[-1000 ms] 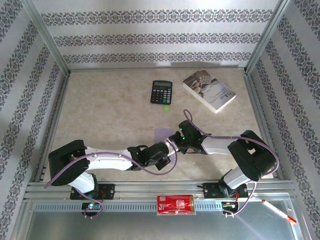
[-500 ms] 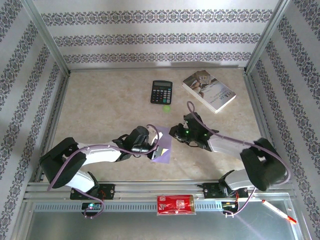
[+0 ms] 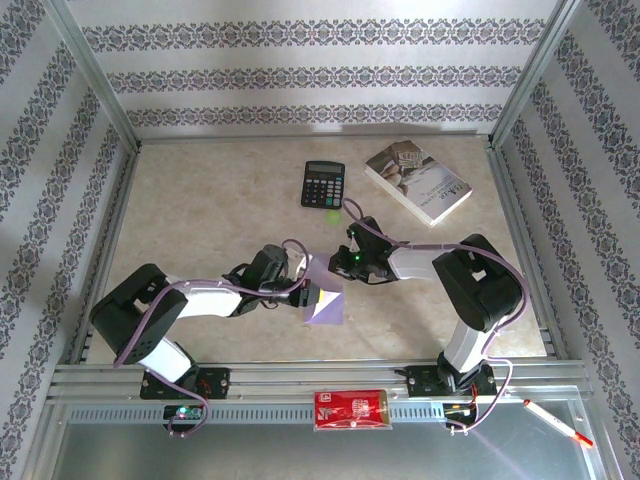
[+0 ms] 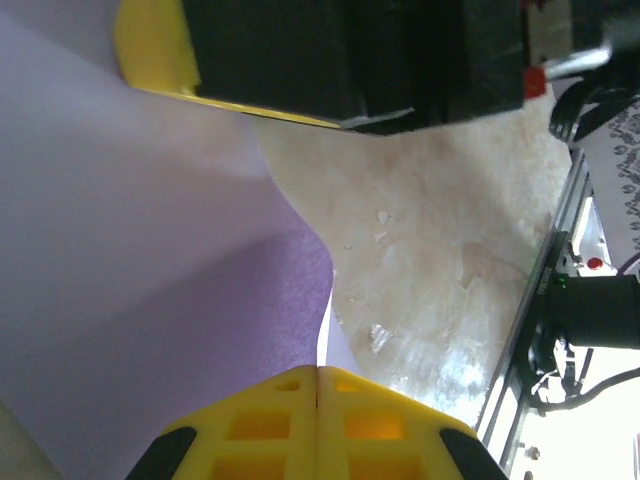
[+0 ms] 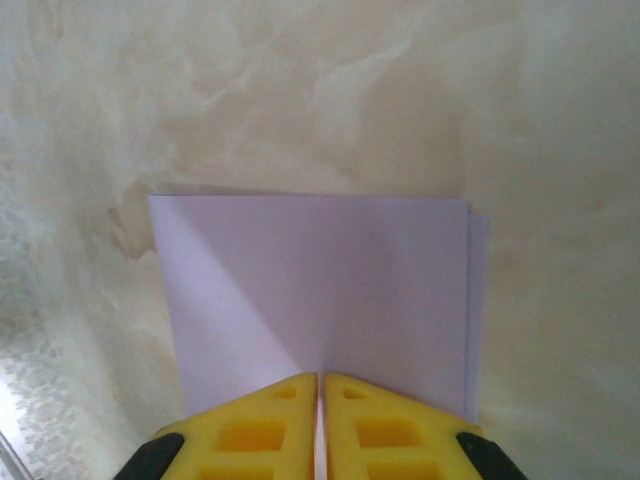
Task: Fold a paper plane with a square sheet of paper (pick it up from the middle)
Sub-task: Fold the triangle at the bottom-center of the table.
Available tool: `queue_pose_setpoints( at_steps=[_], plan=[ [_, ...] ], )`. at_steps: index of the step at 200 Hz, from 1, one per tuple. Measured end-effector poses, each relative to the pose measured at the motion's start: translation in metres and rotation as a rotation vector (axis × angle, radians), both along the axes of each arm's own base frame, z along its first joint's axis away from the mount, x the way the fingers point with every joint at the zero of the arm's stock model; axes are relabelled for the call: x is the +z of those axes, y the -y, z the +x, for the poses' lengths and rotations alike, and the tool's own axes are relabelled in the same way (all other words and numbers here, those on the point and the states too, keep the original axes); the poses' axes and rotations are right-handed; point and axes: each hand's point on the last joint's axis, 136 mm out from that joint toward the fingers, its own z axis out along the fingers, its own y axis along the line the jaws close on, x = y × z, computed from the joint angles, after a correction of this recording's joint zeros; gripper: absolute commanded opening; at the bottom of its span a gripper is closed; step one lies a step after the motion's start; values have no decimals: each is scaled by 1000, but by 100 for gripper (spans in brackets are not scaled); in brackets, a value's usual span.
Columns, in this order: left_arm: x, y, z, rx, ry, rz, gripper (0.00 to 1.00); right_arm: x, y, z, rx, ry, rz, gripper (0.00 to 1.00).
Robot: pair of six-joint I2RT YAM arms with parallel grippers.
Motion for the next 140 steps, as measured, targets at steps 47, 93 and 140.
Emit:
queue_pose_setpoints(
  at_steps=[47,93,140],
  plan=[
    [-6,-9,10,35,-21,23,0,0,1,-1,58,31,-29,10],
    [-11,-15,15,45,-28,62,0,0,1,-2,74,32,-41,10],
    [-24,-23,14,49,-46,118,0,0,1,-2,74,30,-42,10]
  ],
)
